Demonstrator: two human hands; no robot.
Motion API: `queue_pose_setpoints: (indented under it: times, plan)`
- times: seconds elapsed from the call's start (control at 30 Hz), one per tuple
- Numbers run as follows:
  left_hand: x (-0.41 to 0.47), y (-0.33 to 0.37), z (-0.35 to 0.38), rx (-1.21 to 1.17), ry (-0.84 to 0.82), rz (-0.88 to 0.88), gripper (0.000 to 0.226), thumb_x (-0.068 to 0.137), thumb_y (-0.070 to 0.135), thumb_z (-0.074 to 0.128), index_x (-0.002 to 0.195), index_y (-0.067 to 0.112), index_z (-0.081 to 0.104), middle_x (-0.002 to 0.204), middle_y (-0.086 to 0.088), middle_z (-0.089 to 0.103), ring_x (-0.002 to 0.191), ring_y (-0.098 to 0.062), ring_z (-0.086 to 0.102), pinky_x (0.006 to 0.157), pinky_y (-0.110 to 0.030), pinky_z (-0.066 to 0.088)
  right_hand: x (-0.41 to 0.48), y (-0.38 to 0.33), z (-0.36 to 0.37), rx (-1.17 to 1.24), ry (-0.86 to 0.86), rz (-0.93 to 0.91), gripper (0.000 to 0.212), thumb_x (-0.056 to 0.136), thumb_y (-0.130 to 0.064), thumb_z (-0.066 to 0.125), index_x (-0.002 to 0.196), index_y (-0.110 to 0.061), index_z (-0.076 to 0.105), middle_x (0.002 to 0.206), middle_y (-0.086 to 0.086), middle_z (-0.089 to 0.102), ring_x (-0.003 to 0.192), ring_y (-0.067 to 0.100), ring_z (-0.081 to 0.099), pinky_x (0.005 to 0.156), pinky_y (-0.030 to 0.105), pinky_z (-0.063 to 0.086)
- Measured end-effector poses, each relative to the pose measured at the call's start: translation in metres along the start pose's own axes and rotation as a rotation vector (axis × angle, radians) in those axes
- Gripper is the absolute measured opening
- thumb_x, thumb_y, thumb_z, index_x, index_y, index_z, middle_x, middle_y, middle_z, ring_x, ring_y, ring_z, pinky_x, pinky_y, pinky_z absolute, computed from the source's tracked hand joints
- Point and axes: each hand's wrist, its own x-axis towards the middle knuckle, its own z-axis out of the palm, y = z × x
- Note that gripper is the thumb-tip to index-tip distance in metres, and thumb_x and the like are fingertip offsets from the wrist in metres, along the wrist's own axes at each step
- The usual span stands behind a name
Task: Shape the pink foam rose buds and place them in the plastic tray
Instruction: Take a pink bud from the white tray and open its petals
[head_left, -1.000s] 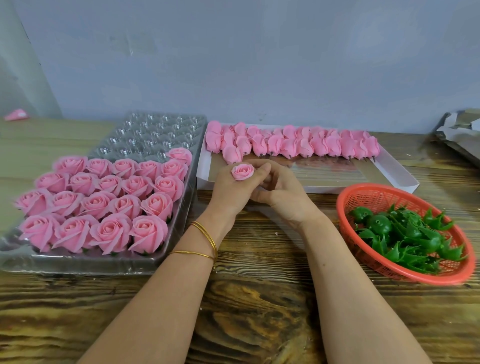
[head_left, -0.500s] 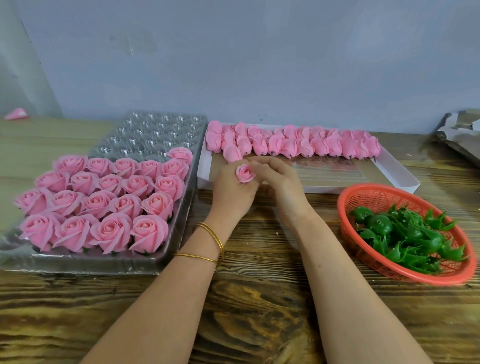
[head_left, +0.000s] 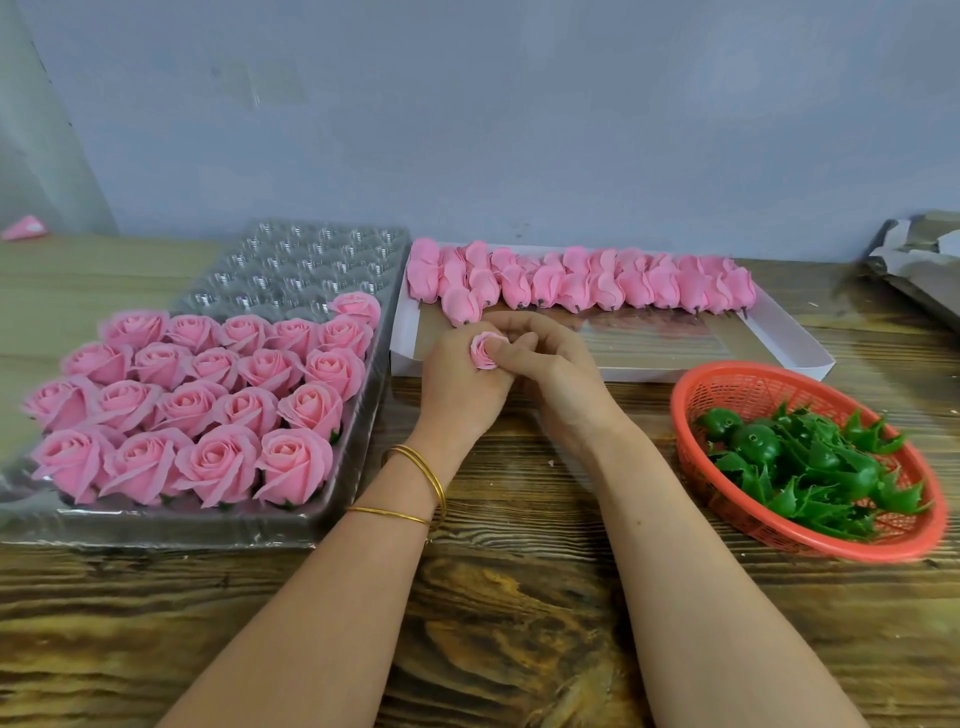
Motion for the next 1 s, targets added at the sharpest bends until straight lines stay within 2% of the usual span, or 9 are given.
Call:
queue_pose_setpoints:
  times: [0.1,0.3,0.4,0.47,0.57,0.63,0.73,0.83,1.0]
  plan:
    - [-0.0003,0.0014,0.0,0.028,0.012,0.008,0.023,0.086,0.026,0.071,0.07,0.011,0.065,0.059,0.009,0.055,0.058,-0.008,0.05,0.053,-0.021,0.039,0.0003,0.0014,0.0006,-0.01,0.014,-0.004,0.043,0.068,-0.02,0.073,0.109,-0.007,0.067,0.103,0.018,0.069,0.102,0.03,0.066,0.102,0.049,0.049]
    - [-0.0006,0.001,0.0005,0.058,0.008,0.012,0.024,0.087,0.026,0.07,0.069,0.011,0.065,0.058,0.01,0.053,0.06,-0.013,0.051,0.055,-0.027,0.038,0.0024,0.0037,0.0011,-0.031,0.033,-0.026,0.039,0.067,-0.021,0.074,0.104,-0.009,0.069,0.099,0.016,0.07,0.098,0.027,0.067,0.1,0.048,0.051]
    - [-0.0007,0.0026,-0.0003,0.042,0.019,0.021,0.012,0.088,0.023,0.068,0.076,0.02,0.069,0.061,0.017,0.057,0.06,0.002,0.055,0.053,-0.012,0.039,0.0034,0.0044,-0.0007,-0.017,0.022,-0.012,0.036,0.071,-0.023,0.072,0.104,-0.008,0.07,0.103,0.017,0.072,0.103,0.029,0.068,0.098,0.045,0.052]
    - [-0.0008,0.0028,0.0001,-0.003,0.04,0.013,0.01,0.088,0.017,0.067,0.08,0.02,0.072,0.066,0.016,0.063,0.063,0.008,0.057,0.055,-0.007,0.04,0.0041,0.0045,0.0006,0.03,0.01,-0.009,0.033,0.075,-0.024,0.066,0.104,-0.007,0.072,0.103,0.014,0.073,0.101,0.025,0.068,0.09,0.039,0.053]
    - [-0.0008,0.0046,0.0018,-0.019,0.093,0.006,0.033,0.087,0.017,0.068,0.061,0.032,0.055,0.057,0.016,0.054,0.057,0.006,0.055,0.049,-0.006,0.036,0.005,0.003,0.0012,0.166,0.033,0.009,0.034,0.085,-0.02,0.052,0.106,0.0,0.069,0.104,0.013,0.069,0.097,0.019,0.065,0.072,0.024,0.051]
    - [0.0003,0.0064,0.0027,0.029,0.132,0.024,0.039,0.087,0.021,0.069,0.058,0.033,0.046,0.063,0.016,0.048,0.062,-0.003,0.052,0.054,-0.01,0.036,0.0044,0.0007,-0.0007,0.224,0.035,0.031,0.032,0.088,-0.005,0.038,0.101,0.0,0.067,0.101,0.016,0.068,0.092,0.02,0.065,0.068,0.023,0.053]
    - [0.0031,0.0052,0.0015,-0.003,0.17,0.012,0.04,0.086,0.021,0.068,0.056,0.028,0.043,0.07,0.002,0.048,0.076,-0.018,0.049,0.065,-0.021,0.035,0.0022,-0.0018,-0.002,0.177,0.002,0.052,0.043,0.074,0.015,0.033,0.1,0.001,0.064,0.09,0.015,0.068,0.077,0.018,0.066,0.069,0.029,0.053]
    - [0.0045,0.0046,0.0001,-0.104,0.178,-0.039,0.037,0.086,0.023,0.069,0.057,0.018,0.047,0.077,-0.022,0.054,0.074,-0.022,0.051,0.067,-0.028,0.041,-0.0007,0.0,-0.0003,0.061,-0.038,-0.004,0.048,0.071,0.03,0.038,0.104,0.003,0.06,0.082,0.01,0.066,0.073,0.017,0.063,0.074,0.034,0.051]
    - [0.0036,0.0066,0.002,-0.26,0.187,-0.099,0.03,0.086,0.024,0.068,0.061,0.021,0.051,0.074,-0.025,0.059,0.073,-0.035,0.06,0.074,-0.051,0.055,-0.0031,0.0031,0.0054,-0.004,-0.115,-0.026,0.046,0.071,0.03,0.06,0.108,0.004,0.059,0.097,0.018,0.065,0.093,0.03,0.063,0.09,0.051,0.049]
